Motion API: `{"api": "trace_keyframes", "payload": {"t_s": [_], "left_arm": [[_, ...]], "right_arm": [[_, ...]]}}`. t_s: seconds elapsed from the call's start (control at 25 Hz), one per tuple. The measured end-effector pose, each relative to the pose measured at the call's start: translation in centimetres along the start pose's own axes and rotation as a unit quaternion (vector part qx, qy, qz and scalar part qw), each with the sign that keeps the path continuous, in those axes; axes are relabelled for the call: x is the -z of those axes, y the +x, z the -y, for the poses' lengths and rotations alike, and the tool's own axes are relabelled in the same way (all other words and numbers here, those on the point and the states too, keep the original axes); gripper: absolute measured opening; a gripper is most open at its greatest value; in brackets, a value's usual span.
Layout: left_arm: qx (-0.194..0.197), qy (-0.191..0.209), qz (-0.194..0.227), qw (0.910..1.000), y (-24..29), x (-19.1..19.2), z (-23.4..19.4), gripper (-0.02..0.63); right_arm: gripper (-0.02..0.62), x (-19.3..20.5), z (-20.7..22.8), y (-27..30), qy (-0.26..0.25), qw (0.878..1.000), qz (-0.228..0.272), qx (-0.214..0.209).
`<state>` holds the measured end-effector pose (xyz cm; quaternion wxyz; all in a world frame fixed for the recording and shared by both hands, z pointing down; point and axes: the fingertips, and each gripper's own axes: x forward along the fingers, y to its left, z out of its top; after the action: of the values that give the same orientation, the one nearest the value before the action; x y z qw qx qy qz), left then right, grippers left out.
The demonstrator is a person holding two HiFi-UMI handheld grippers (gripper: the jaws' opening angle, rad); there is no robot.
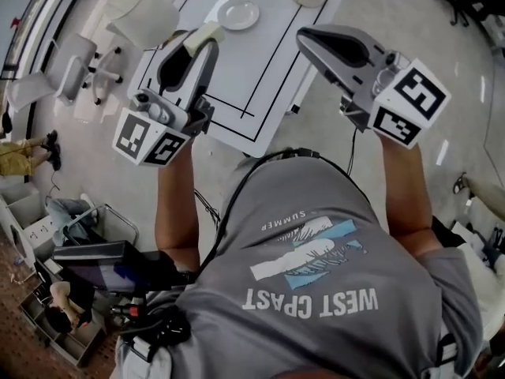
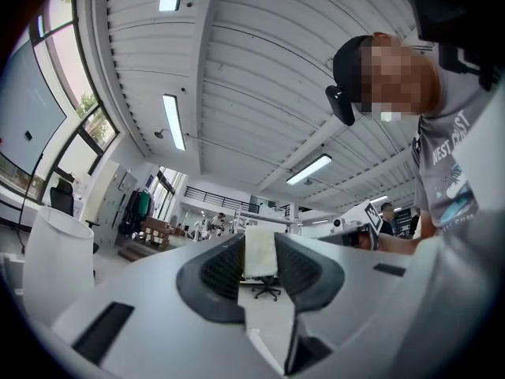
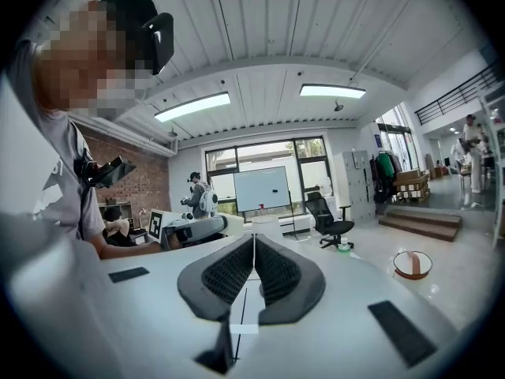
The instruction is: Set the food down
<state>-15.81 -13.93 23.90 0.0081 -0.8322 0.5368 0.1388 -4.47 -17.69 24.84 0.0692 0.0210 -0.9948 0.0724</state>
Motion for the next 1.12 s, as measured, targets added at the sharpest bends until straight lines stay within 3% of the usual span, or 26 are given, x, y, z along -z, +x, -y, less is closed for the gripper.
{"api": "trace_keyframes", "payload": {"t_s": [0.52, 0.8, 1.12], "left_arm": [[0.075, -0.020, -0.008, 0.9969, 1.0, 0.2, -6.6, 0.107], [0.090, -0.033, -0.022, 0.9951, 2.8, 2.1, -7.5, 0.107], [0.075, -0.032, -0.030, 0.9962, 4.2, 2.8, -9.0, 0.107]], "right_arm": [[0.008, -0.8, 0.4, 5.7, -0.003, 0.997, 0.006, 0.079], [0.008, 0.2, 1.8, 5.6, 0.009, 0.995, 0.000, 0.099], [0.008, -0.3, 3.2, 5.9, 0.011, 0.996, 0.005, 0.090]]}}
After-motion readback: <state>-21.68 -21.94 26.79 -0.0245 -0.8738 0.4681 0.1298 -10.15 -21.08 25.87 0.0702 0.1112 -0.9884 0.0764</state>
